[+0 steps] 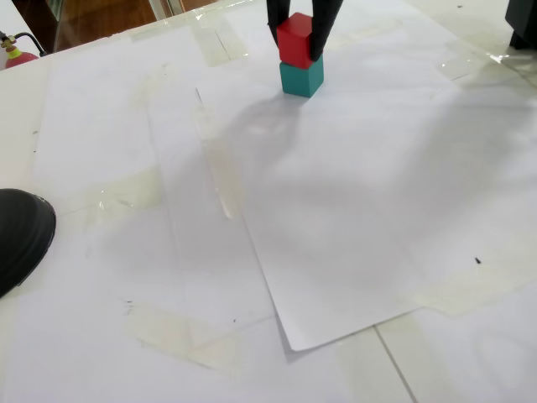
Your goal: Put the red cube on the top of the blue cube.
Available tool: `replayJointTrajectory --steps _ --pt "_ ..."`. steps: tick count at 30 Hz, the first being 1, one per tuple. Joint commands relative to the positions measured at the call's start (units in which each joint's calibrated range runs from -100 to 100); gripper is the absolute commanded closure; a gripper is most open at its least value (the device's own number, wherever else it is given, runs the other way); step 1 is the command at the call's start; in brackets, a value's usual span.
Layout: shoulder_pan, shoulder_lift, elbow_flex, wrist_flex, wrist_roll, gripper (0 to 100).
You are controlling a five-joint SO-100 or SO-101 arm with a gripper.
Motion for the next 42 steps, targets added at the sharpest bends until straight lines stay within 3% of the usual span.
replayJointTrajectory --steps 1,26,42 --pt "0.1 -3.4 0.2 -0.9 -0.3 86" --pt "-1.7 -6.7 2.2 -0.7 -1.7 62" --pt "-1.7 -12.3 6.2 1.1 -4.2 60"
